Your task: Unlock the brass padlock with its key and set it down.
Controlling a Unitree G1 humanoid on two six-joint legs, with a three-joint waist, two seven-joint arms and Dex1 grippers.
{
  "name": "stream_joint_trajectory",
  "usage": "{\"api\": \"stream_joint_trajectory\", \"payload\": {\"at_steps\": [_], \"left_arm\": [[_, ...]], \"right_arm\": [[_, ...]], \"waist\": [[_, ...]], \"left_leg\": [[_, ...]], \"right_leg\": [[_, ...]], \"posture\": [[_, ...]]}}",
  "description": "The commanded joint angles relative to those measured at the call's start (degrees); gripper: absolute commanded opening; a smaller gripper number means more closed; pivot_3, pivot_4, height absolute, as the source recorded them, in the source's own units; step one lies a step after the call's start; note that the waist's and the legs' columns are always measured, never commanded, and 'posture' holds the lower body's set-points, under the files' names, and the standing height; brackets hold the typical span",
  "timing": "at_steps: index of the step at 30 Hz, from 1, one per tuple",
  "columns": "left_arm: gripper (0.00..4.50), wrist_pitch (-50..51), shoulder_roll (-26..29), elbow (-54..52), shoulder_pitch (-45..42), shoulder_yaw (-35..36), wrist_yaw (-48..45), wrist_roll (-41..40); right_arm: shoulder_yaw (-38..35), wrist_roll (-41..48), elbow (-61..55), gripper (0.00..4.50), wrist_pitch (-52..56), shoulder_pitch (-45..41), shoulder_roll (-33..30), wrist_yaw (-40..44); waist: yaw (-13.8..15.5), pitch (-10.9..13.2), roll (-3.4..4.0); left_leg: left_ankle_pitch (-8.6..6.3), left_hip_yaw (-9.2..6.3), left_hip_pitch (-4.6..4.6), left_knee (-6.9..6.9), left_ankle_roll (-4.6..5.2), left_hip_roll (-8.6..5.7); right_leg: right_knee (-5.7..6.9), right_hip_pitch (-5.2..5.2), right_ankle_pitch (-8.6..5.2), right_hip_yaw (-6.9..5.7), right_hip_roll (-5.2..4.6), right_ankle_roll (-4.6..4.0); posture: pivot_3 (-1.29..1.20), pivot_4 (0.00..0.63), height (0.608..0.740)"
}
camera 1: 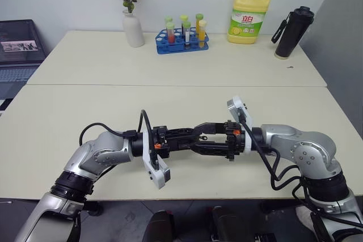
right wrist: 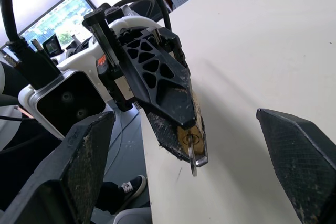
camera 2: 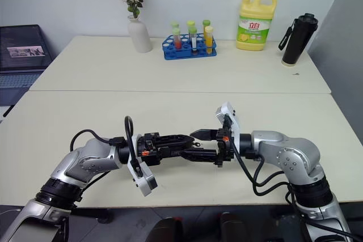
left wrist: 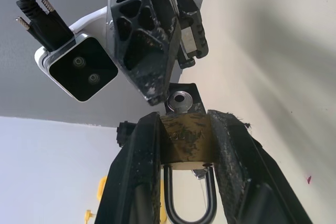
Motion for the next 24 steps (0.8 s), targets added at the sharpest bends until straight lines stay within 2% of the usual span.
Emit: {"api": "stream_joint_trajectory", "payload": {"at_steps": [1,4,10,15,22,24], "left_arm": [[0.98,0.3,0.1,-1.4,-0.7,-0.1,0.0,-1.9],[0.98,0.5,0.0,-1.5,-0.6,-0.1,0.0,-1.9],[0.98,1.0,-0.3,-2.0,-0.2,0.1,0.1,-1.9],[0.98,1.2,-0.3,-2.0,-0.1,0.0,-0.1,-2.4],[0.98,1.9,-0.4,-2.0,0.1,-0.4,-0.8,-3.9],[0.98,1.7,0.4,-2.0,0.2,-1.9,-2.2,-7.4]], "right_arm": [[-1.1,0.9,-1.1,4.50,0.0,-0.6,0.5,-0.1],[-1.1,0.7,-1.0,3.91,0.1,-0.5,0.7,0.0],[-1.3,1.2,-1.0,1.77,0.3,-0.6,1.1,-0.1],[-1.3,1.1,-0.8,0.22,0.3,-0.8,1.3,0.1],[-1.3,0.8,-0.7,0.19,0.1,-1.4,1.3,1.0],[-1.3,0.7,-0.5,0.19,0.0,-1.6,1.2,1.4]], "waist": [[0.0,0.0,0.00],[0.0,0.0,0.00],[0.0,0.0,0.00],[0.0,0.0,0.00],[0.0,0.0,0.00],[0.0,0.0,0.00]], "left_leg": [[0.00,0.00,0.00,0.00,0.00,0.00],[0.00,-0.01,0.01,0.00,0.00,0.01],[0.00,-0.01,0.01,0.00,0.00,0.01],[0.00,-0.01,0.01,0.00,0.00,0.01],[0.00,-0.01,0.01,0.00,0.00,0.01],[0.00,-0.02,0.01,0.00,0.00,0.01]], "right_leg": [[0.00,0.00,0.00,0.00,0.00,0.00],[0.00,0.00,-0.01,-0.01,0.00,0.01],[0.00,0.00,0.00,-0.01,0.01,0.01],[0.01,0.01,0.00,-0.01,0.00,0.01],[0.01,0.00,0.00,-0.01,0.01,0.01],[0.01,0.01,0.00,-0.02,0.01,0.01]], "posture": [[0.00,0.150,0.740],[0.00,0.150,0.740],[0.00,0.150,0.740],[0.00,0.150,0.740],[0.00,0.150,0.740],[0.00,0.150,0.740]]}}
